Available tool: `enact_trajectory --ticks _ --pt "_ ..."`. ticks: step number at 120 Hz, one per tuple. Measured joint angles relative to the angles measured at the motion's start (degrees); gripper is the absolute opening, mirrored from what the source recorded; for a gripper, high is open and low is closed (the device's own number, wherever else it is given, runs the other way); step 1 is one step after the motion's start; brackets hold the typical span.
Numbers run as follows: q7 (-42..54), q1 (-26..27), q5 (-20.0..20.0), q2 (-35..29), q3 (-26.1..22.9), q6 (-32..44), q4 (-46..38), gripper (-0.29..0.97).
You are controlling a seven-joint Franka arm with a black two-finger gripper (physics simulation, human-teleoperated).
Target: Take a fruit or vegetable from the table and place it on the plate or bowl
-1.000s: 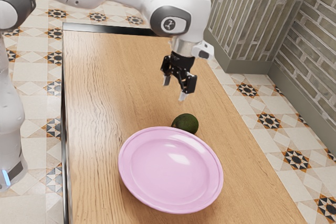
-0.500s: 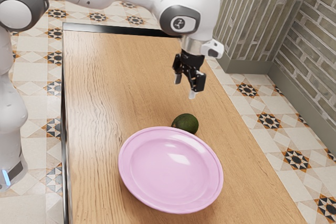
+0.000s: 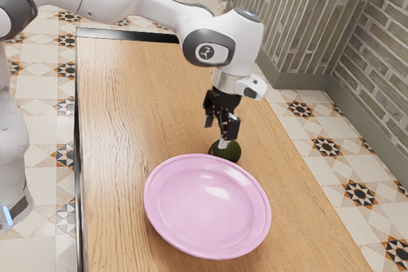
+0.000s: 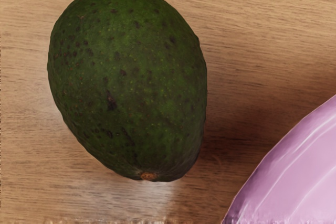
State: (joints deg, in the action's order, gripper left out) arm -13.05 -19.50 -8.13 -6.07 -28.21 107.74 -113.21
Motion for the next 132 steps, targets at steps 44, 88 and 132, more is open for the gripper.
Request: enact_trajectory --ticks 44,88,132 --pt "1.3 -4.9 -1.5 -1.8 0.0 1.1 -2.9 0.68" --pt "3.1 -5.0 -1.6 2.4 0.1 2.7 0.1 0.68" --pt "4.6 -4.0 -1.4 7.9 0.2 3.7 3.6 0.68"
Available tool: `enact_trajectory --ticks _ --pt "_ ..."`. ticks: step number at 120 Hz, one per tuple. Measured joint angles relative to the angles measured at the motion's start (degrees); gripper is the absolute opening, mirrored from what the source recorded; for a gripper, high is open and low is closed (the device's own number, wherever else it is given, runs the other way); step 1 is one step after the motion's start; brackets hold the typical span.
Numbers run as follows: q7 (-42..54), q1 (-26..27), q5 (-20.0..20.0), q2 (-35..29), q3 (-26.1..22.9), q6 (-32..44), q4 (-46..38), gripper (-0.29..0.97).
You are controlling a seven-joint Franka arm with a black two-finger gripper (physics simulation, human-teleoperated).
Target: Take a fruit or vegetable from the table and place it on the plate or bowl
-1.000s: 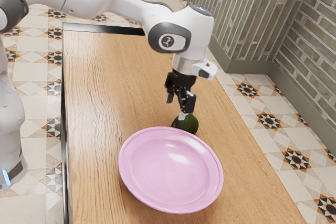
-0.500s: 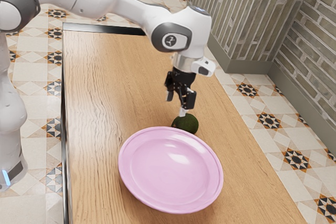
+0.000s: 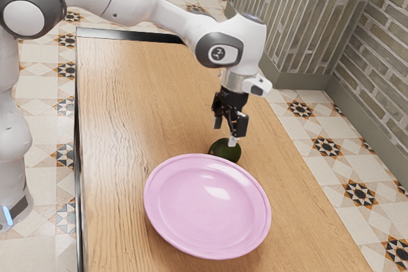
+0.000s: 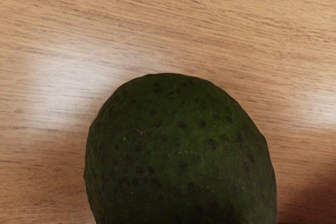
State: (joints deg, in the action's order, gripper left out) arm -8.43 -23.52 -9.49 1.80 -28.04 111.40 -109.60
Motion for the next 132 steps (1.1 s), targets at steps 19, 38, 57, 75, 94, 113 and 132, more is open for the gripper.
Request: enact_trajectory --ticks 19,38,57,75,94,113,132 --pt "0.4 0.1 0.1 1.7 0.0 0.1 0.4 0.68" --pt "0.8 2.4 0.4 3.0 0.0 0.2 1.3 0.68" --pt "1.1 2.6 0.9 4.0 1.0 0.2 1.4 0.68" --pt "1.3 2.9 1.1 6.2 1.5 1.0 1.6 0.68" --pt "1.5 4.7 1.2 7.6 2.1 1.5 2.6 0.68" --pt "1.5 5.6 1.1 9.0 2.8 1.8 2.8 0.6" --pt "1.2 5.8 1.4 9.1 2.9 1.9 3.1 0.44"
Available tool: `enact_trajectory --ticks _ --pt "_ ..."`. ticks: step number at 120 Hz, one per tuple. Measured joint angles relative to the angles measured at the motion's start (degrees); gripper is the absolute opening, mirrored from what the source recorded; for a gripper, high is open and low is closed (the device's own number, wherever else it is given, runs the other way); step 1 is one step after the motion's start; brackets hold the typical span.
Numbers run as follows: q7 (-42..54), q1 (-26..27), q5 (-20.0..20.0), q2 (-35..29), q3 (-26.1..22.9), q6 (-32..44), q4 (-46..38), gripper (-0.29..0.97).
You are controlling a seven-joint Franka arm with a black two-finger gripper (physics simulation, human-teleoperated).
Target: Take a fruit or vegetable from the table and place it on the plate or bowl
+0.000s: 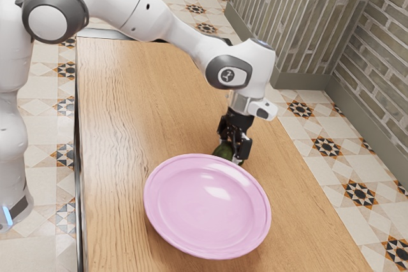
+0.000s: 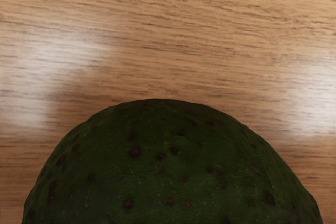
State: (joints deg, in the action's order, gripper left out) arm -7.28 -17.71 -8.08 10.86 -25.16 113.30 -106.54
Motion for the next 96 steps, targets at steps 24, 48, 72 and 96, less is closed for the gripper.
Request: enact_trajectory --ticks 24,48,72,96 --pt "-0.4 0.0 0.6 -2.0 0.9 -0.1 0.1 0.34" --pt "-0.3 -0.9 1.1 -5.5 2.8 -1.6 3.3 0.28" --pt "-0.1 5.3 4.3 -1.8 2.9 -3.1 12.7 0.3" --pt "-0.1 15.3 6.0 1.9 3.0 -3.0 15.2 0.28"
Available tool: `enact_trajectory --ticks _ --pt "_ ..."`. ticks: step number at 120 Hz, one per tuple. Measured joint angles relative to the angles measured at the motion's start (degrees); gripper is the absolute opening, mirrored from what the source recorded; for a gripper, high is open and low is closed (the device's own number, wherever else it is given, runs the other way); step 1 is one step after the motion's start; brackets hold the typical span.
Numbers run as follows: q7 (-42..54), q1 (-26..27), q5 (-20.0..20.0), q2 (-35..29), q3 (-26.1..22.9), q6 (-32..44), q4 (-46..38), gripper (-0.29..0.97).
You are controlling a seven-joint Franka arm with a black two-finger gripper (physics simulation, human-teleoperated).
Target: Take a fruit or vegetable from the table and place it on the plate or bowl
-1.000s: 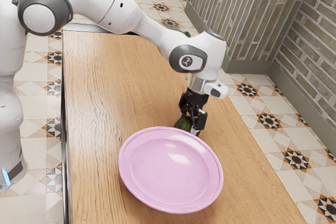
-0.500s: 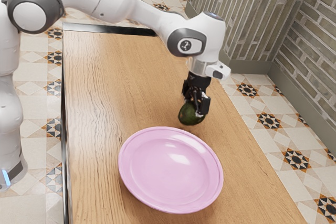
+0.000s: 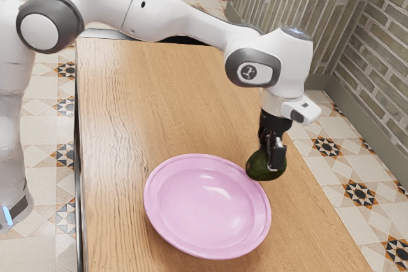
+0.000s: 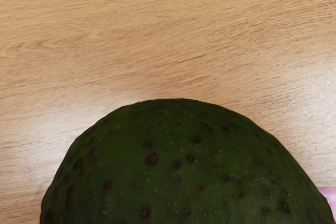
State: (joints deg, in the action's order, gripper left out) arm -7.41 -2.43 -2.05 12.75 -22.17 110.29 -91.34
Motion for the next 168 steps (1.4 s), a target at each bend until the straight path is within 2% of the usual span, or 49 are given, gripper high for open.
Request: enact_trajectory --ticks 25,45,66,88,99,111,140,168 --pt "-0.8 8.2 1.5 -3.0 -0.1 -1.2 -1.7 0.28" --pt "-1.8 9.4 1.5 -12.3 -0.1 -2.9 -11.1 0.28" --pt "-2.6 11.4 1.0 -14.7 0.5 -4.0 -13.3 0.28" --pt "-3.1 9.9 0.7 -14.2 0.5 -4.4 -13.5 0.3" --pt "-3.2 8.3 0.3 -14.0 0.4 -4.4 -13.4 0.5" --pt "-3.1 6.7 -0.1 -13.7 0.3 -4.5 -13.3 0.58" --pt "-3.0 3.9 -0.4 -13.5 0.3 -4.6 -13.2 0.66" --pt "-3.4 2.7 2.1 -12.5 0.3 -5.1 -12.4 0.68"
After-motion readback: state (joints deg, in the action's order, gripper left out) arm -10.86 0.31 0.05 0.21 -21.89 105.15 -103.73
